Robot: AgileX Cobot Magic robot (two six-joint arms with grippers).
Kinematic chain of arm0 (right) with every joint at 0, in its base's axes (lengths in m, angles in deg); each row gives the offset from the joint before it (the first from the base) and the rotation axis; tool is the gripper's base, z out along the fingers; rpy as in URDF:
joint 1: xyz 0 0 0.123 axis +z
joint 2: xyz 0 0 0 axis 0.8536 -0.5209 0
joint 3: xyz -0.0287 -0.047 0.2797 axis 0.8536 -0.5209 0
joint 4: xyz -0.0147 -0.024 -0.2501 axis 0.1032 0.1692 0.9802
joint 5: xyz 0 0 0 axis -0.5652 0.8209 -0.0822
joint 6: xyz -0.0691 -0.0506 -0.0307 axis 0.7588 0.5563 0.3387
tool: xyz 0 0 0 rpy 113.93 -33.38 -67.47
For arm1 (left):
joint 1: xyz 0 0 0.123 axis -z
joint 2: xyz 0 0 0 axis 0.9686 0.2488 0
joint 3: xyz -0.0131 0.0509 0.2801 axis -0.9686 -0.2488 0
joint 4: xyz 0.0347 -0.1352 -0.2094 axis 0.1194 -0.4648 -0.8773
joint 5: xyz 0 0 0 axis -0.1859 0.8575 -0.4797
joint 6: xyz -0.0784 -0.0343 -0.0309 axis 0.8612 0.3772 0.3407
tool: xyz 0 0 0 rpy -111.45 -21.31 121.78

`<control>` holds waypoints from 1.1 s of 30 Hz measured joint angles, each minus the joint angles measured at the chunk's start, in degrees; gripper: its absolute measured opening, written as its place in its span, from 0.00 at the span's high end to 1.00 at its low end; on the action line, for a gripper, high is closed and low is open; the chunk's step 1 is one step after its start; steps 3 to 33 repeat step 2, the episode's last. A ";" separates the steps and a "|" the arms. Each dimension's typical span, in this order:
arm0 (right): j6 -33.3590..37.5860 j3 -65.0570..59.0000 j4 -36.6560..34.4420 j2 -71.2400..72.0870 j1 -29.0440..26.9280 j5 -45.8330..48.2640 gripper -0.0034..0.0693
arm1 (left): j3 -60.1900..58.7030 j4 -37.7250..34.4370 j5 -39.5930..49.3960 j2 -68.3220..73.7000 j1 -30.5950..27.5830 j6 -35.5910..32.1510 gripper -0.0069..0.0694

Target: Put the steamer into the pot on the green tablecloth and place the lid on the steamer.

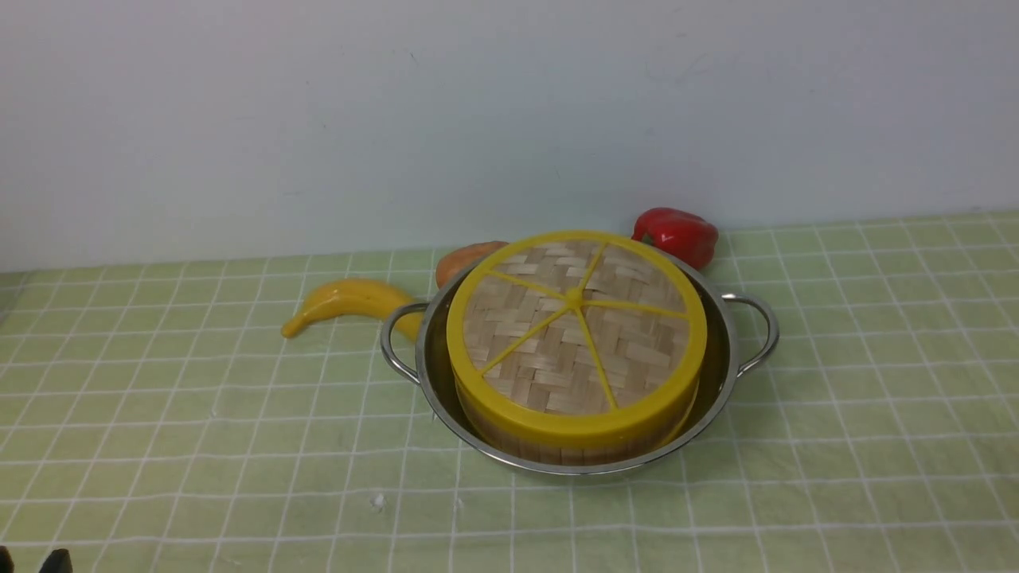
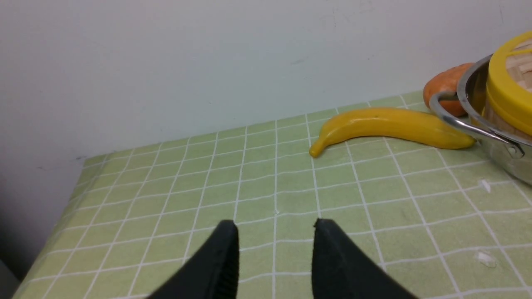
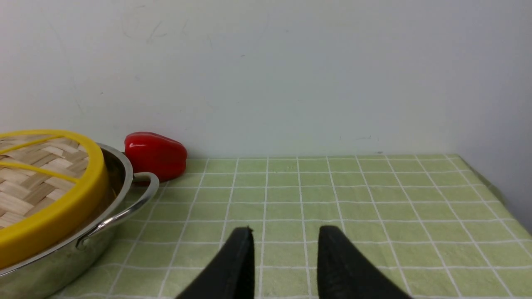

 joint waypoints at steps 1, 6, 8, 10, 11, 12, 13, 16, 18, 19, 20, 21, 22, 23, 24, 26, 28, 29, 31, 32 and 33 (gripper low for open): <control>0.00 0.00 0.00 0.00 0.00 0.00 0.62 | 0.00 0.00 0.00 0.00 0.00 0.00 0.59; 0.00 0.00 0.00 0.00 0.00 0.00 0.62 | 0.00 0.00 0.00 0.00 0.00 0.00 0.59; 0.00 0.00 0.00 0.00 0.00 0.00 0.62 | 0.00 0.00 0.00 0.00 0.00 0.00 0.59; 0.00 0.00 0.00 0.00 0.00 0.00 0.62 | 0.00 0.00 0.00 0.00 0.00 0.00 0.59; 0.00 0.00 0.00 0.00 0.00 0.00 0.62 | 0.00 0.00 0.00 0.00 0.00 0.00 0.59; 0.00 0.00 0.00 0.00 0.00 0.00 0.62 | 0.00 0.00 0.00 0.00 0.00 0.00 0.59; 0.00 0.00 0.00 0.00 0.00 0.00 0.62 | 0.00 0.00 0.00 0.00 0.00 0.00 0.59; 0.00 0.00 0.00 0.00 0.00 0.00 0.62 | 0.00 0.00 0.00 0.00 0.00 0.00 0.59; 0.00 0.00 0.00 0.00 0.00 0.00 0.62 | 0.00 0.00 0.00 0.00 0.00 0.00 0.59; 0.00 0.00 0.00 0.00 0.00 0.00 0.62 | 0.00 0.00 0.00 0.00 0.00 0.00 0.59; 0.00 0.00 0.00 0.00 0.00 0.00 0.62 | 0.00 0.00 0.00 0.00 0.00 0.00 0.59; 0.00 0.00 0.00 0.00 0.00 0.00 0.62 | 0.00 0.00 0.00 0.00 0.00 0.00 0.59; 0.00 0.00 0.00 0.00 0.00 0.00 0.62 | 0.00 0.00 0.00 0.00 0.00 0.00 0.59; 0.00 0.00 0.00 0.00 0.00 0.00 0.62 | 0.00 0.00 0.00 0.00 0.00 0.00 0.59; 0.00 0.00 0.00 0.00 0.00 0.00 0.62 | 0.00 0.00 0.00 0.00 0.00 0.00 0.59; 0.00 0.00 0.00 0.00 0.00 0.00 0.62 | 0.00 0.00 0.00 0.00 0.00 0.00 0.59; 0.00 0.00 0.00 0.00 0.00 0.00 0.62 | 0.00 0.00 0.00 0.00 0.00 0.00 0.59; 0.00 0.00 0.00 0.00 0.00 0.00 0.62 | 0.00 0.00 0.00 0.00 0.00 0.00 0.59; 0.00 0.00 0.00 0.00 0.00 0.00 0.62 | 0.00 0.00 0.00 0.00 0.00 0.00 0.59; 0.00 0.00 0.00 0.00 0.00 0.00 0.62 | 0.00 0.00 0.00 0.00 0.00 0.00 0.59; 0.00 0.00 0.00 0.00 0.00 0.00 0.62 | 0.00 0.00 0.00 0.00 0.00 0.00 0.59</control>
